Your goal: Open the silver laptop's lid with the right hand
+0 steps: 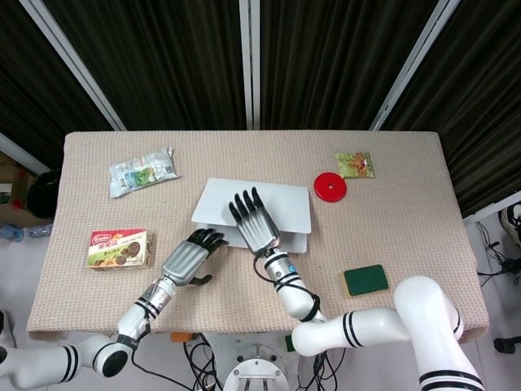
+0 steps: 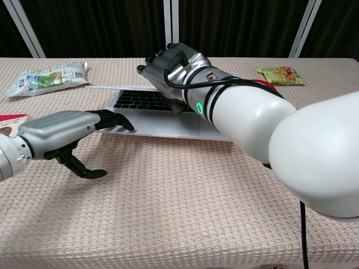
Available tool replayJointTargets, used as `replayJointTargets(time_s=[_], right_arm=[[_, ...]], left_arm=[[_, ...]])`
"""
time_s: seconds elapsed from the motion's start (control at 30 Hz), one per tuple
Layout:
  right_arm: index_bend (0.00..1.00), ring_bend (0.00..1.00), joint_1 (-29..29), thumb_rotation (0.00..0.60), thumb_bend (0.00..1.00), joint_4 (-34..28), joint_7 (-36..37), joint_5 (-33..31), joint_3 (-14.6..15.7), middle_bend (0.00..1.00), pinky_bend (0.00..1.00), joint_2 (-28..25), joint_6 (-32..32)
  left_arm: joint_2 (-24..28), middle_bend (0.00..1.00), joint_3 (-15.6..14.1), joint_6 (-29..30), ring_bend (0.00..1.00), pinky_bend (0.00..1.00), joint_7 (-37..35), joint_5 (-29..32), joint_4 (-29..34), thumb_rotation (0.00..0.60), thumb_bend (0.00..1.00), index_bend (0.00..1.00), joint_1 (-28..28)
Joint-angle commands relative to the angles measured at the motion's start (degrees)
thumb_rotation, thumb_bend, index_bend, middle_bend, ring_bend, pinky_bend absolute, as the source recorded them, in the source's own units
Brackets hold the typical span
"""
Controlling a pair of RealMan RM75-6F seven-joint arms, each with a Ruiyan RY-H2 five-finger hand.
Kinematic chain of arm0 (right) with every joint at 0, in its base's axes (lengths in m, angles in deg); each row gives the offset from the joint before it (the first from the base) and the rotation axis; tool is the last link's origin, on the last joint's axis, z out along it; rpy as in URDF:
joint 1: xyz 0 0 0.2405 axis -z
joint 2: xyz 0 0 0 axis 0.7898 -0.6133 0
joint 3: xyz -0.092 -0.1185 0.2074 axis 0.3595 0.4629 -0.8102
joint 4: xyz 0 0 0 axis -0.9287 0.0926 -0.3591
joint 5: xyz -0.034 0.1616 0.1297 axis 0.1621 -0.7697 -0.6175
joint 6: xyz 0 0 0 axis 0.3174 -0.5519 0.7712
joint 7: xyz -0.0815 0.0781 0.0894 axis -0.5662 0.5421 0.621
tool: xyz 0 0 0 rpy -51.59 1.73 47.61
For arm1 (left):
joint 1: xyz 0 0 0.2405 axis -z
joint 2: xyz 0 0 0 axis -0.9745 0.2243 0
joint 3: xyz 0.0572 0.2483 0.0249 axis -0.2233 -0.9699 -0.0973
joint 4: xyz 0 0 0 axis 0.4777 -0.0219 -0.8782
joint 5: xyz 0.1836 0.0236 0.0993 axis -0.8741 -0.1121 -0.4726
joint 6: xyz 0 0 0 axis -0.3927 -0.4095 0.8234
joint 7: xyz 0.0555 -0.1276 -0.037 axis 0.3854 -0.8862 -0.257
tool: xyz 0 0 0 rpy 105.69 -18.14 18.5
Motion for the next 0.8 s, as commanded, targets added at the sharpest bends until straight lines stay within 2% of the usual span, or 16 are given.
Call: replayJointTargets(time_s=[0.03,0.4,0.63,0.8], right_arm=[[0.00,0.00,0.0,0.600,0.70,0.5,0.5,-0.6,-0.6,0.00,0.00,0.2,0.4],[0.00,0.00,-1.0,0.600,0.70,3.3,2.0,-2.0,-2.5,0.00,0.00,1.4,1.8],[0.00,0.00,-0.7,0.600,0.70,2.8,3.6,-2.3,-4.0,0.00,0.00,0.0,1.3],[0.00,0.00,-0.7,0.600,0.69,3.1,5.4,-3.3,-6.3,0.00,0.00,-1.7,1.9]], left_arm=[[0.4,0.09,0.2,-1.2,0.01,0.08,0.9,1.7,0.3,0.600,0.22,0.16,0.7],[0.3,0.09,0.0,-2.7,0.01,0.08,3.3,5.9,0.2,0.600,0.22,0.16,2.3],[0.1,0.09,-0.5,-3.3,0.01,0.08,3.3,7.0,-0.5,0.600,0.22,0.16,3.1],[0.2,0.09,-0.7,-3.3,0.01,0.08,3.2,7.3,-0.5,0.600,0.22,0.16,3.6]])
